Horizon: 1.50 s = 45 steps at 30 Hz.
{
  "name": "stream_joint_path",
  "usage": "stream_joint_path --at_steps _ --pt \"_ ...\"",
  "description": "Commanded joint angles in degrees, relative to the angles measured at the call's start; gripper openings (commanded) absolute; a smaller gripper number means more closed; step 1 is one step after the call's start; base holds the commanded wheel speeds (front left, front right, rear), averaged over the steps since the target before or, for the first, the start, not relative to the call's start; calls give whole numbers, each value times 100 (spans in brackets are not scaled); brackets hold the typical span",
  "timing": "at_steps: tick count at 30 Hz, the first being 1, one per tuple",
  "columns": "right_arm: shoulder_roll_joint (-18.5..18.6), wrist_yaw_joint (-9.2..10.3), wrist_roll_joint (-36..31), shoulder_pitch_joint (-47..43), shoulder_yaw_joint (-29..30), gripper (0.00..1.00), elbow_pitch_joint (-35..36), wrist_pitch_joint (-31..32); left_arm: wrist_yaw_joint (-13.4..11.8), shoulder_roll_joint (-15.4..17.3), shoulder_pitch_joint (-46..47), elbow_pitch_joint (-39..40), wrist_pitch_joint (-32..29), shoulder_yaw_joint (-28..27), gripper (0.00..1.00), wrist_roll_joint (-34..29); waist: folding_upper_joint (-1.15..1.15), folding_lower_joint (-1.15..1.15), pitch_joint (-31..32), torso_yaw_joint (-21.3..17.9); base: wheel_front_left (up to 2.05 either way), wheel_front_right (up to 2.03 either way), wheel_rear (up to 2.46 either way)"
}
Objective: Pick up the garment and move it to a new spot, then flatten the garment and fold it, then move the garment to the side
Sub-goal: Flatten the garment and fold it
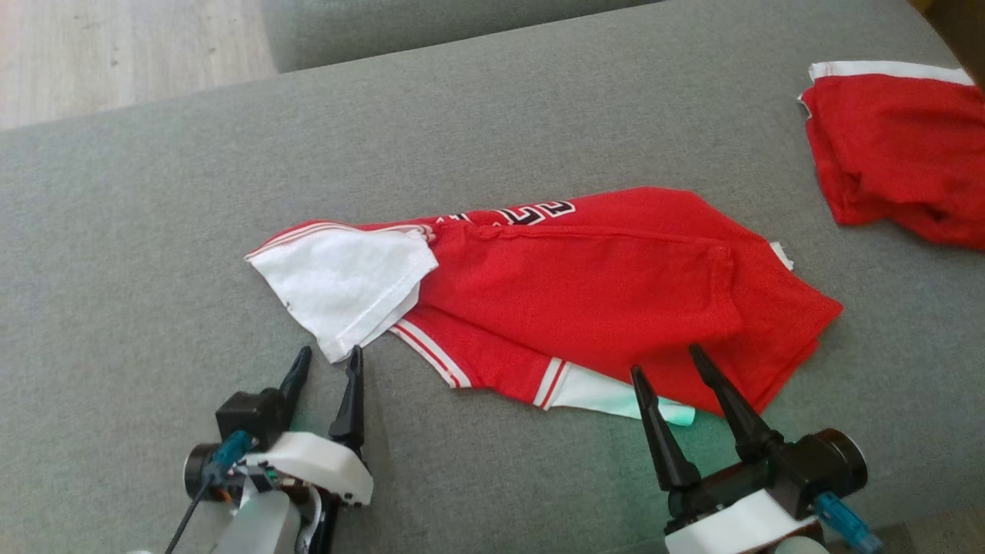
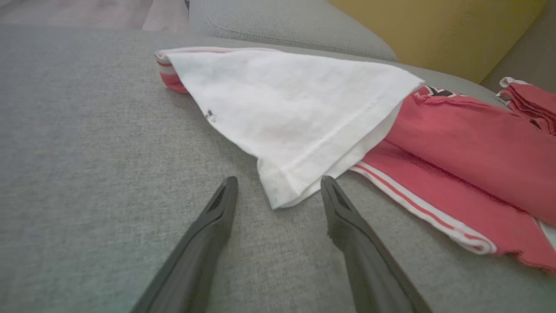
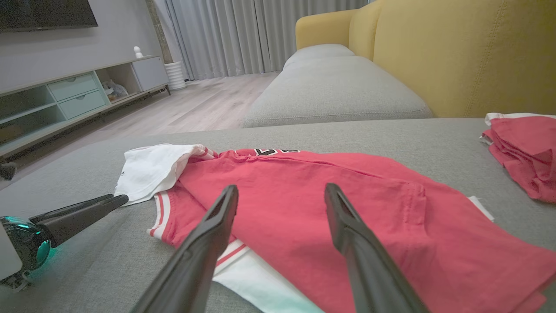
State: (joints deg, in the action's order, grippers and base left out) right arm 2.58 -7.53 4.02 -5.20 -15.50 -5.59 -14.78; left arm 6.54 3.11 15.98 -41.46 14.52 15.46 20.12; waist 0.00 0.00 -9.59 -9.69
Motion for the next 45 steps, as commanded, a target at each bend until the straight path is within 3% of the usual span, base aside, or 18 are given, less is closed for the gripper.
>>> stream_joint_path --at_steps 1,2,4,8,12,20,24,30,42,43,45 --pt "30 4 -14 238 -133 100 168 -22 -30 29 247 -38 48 -189 100 8 0 0 -32 -44 0 0 0" --pt "30 4 -10 241 -133 100 172 -22 -23 28 291 -102 48 -182 100 4 0 0 -40 -56 0 0 0" --pt "30 4 -4 243 -132 100 176 -22 0 28 355 -246 48 -121 0 -22 0 0 -49 -76 0 0 0" --pt "30 4 -4 232 -101 100 190 -22 50 37 402 -193 48 -93 0 49 0 0 -47 -76 0 0 0" --pt "30 4 41 240 -5 100 171 -22 71 158 336 459 48 -227 0 55 0 0 -44 -13 0 0 0" --pt "255 4 320 873 355 100 -356 -22 85 722 431 1810 47 -592 0 36 0 0 -186 147 0 0 0" --pt "436 4 574 1296 601 100 -931 4 88 942 634 1994 5 -591 0 56 0 0 -276 203 0 0 0" --pt "827 4 1264 2099 675 100 -1894 630 91 1096 937 2169 -100 -490 0 130 0 0 -441 352 0 0 0" --pt "1181 4 1797 2665 476 100 -2703 1176 93 1116 1007 2137 -65 -271 0 230 0 0 -513 526 0 0 0" --pt "1187 4 1807 2685 451 89 -2728 1172 93 1124 1009 2135 -60 -268 0 237 0 0 -514 534 0 0 0" --pt "1201 4 1799 2718 416 53 -2766 1155 93 1141 1014 2127 -51 -264 0 249 0 0 -517 546 0 0 0"
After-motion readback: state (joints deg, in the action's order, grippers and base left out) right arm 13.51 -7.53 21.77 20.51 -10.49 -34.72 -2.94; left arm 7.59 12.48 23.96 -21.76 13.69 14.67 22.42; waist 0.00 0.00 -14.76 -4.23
